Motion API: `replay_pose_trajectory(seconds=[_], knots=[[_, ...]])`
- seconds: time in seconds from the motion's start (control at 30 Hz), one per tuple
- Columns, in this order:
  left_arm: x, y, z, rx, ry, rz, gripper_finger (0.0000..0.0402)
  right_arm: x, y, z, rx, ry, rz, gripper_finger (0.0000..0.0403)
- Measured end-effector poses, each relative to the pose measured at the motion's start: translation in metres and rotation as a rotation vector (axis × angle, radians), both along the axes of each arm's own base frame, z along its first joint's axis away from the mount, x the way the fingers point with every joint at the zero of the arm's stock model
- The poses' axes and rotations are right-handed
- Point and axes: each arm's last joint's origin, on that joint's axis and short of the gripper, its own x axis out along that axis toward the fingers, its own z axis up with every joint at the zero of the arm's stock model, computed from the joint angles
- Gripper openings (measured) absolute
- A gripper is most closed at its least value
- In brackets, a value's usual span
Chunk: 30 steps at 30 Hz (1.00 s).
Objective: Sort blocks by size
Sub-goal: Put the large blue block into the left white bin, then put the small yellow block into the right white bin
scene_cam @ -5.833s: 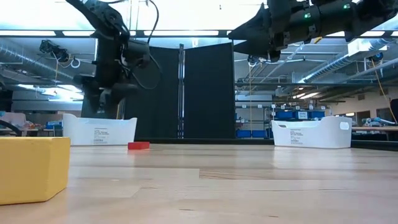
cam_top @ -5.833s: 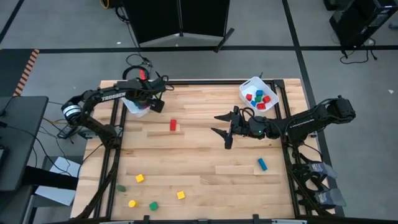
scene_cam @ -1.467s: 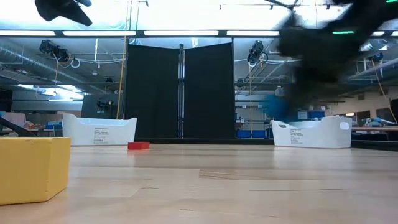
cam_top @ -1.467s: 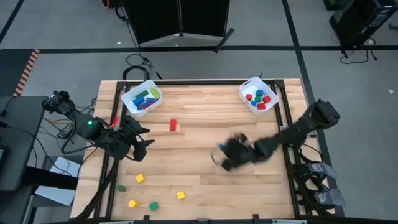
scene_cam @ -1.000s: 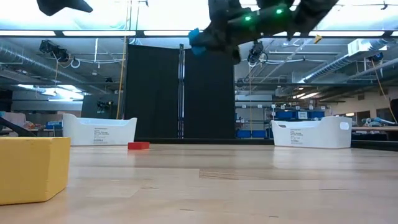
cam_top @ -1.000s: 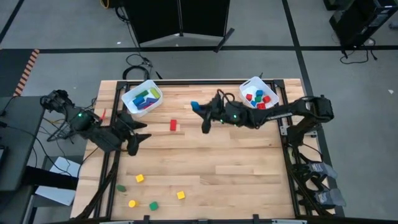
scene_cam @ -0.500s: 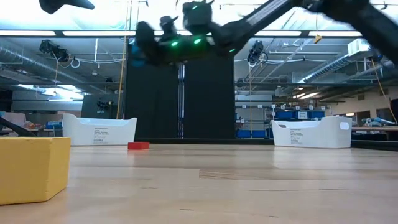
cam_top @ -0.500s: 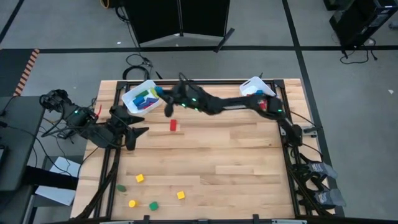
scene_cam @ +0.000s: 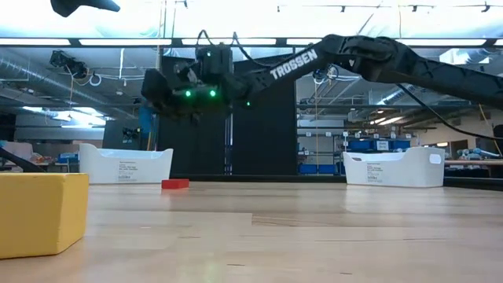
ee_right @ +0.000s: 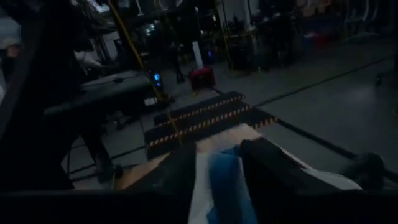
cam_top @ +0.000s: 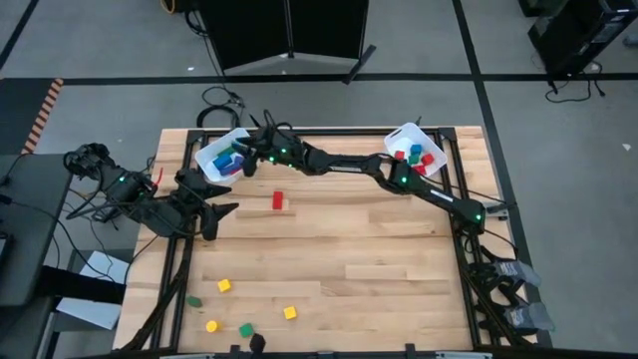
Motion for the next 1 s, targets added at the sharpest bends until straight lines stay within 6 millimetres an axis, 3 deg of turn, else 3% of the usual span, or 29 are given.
replay_pose_trajectory(seconds=[0.17,0.3,0.43,0.67,0.8,1.0], knots=[[0.001,0.000,-0.003,0.007,0.007,0.002,0.0257,-0.004,-0.011,-0.002,0.004,-0.005,0.018,0.0192],[0.005,-0.003,-0.016,0.008,0.070,-0.001,0.0257,-0.005,-0.009,0.009,-0.030,-0.059,0.140,0.0221],[0.011,-0.007,-0.042,-0.049,0.259,0.021,0.0257,-0.005,0.004,0.029,-0.066,-0.092,0.210,0.0229],[0.027,-0.025,-0.075,-0.134,0.605,0.022,0.0257,-0.013,0.025,0.015,-0.096,-0.010,0.216,0.0220],[0.040,-0.040,-0.092,-0.144,0.758,-0.014,0.0257,-0.047,0.037,0.029,-0.156,-0.021,0.094,0.0206],[0.048,-0.060,-0.110,-0.173,0.906,-0.094,0.0262,-0.128,0.061,0.035,-0.209,-0.024,-0.039,0.0191]])
